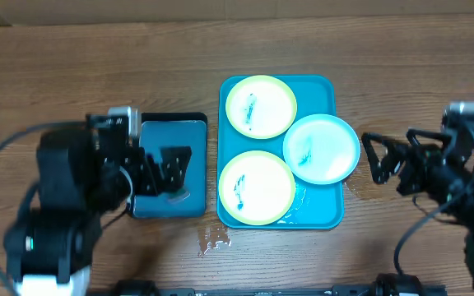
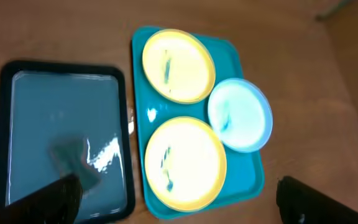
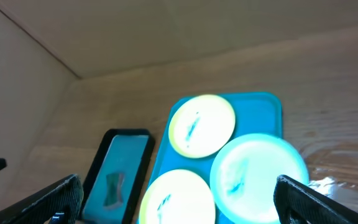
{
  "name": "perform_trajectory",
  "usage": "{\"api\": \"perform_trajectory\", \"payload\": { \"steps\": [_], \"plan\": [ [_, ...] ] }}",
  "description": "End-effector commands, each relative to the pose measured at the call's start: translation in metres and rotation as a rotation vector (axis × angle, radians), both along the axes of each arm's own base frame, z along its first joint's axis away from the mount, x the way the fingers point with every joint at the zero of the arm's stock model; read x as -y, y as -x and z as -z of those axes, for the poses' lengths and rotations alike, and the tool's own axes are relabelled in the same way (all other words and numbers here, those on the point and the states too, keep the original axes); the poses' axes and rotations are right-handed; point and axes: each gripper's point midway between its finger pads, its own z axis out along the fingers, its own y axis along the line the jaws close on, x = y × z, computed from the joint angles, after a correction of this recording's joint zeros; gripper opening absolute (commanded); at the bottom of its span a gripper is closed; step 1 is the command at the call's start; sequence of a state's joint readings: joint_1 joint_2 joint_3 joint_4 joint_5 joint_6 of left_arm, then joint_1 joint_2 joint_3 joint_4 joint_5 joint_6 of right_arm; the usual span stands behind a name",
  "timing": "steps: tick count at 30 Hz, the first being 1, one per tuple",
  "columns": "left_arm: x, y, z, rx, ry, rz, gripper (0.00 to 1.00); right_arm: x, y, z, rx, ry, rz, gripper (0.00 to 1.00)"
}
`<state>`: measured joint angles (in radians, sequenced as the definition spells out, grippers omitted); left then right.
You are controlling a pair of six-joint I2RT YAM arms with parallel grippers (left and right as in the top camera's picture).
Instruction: Clean dirty plates on tray and stack at the side
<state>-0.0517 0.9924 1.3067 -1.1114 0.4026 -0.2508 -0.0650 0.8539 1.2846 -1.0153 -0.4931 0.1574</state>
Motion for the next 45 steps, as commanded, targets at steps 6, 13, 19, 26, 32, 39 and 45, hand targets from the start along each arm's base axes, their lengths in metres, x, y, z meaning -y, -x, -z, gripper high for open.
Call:
{"api": "perform_trajectory", "payload": {
  "steps": [6, 13, 19, 26, 32, 39, 45],
  "plan": [
    [0.009, -0.009, 0.037, -0.238, 0.019, 0.051, 1.0, -0.022, -0.009, 0.029, -0.234, -0.153, -0.094, 1.0],
    [-0.012, -0.014, 0.085, -0.435, -0.115, -0.013, 0.98, -0.023, 0.009, 0.118, -0.597, 0.039, -0.073, 0.99],
    [-0.019, -0.013, 0.144, -0.619, -0.316, -0.097, 0.9, -0.055, 0.027, 0.172, -0.782, 0.102, -0.15, 1.0],
    [-0.052, -0.017, 0.217, -0.726, -0.505, -0.312, 0.83, -0.075, 0.034, 0.212, -0.841, 0.137, -0.123, 0.93],
    [-0.058, -0.033, 0.253, -0.782, -0.408, -0.393, 0.47, -0.086, 0.031, 0.212, -0.811, 0.128, -0.144, 0.87],
    [-0.037, -0.038, 0.283, -0.886, -0.231, -0.352, 0.43, -0.086, 0.029, 0.213, -0.794, 0.145, -0.14, 0.82],
    [-0.032, -0.033, 0.301, -0.935, -0.246, -0.308, 0.04, -0.078, 0.027, 0.225, -0.81, 0.175, -0.08, 0.8]
  ]
}}
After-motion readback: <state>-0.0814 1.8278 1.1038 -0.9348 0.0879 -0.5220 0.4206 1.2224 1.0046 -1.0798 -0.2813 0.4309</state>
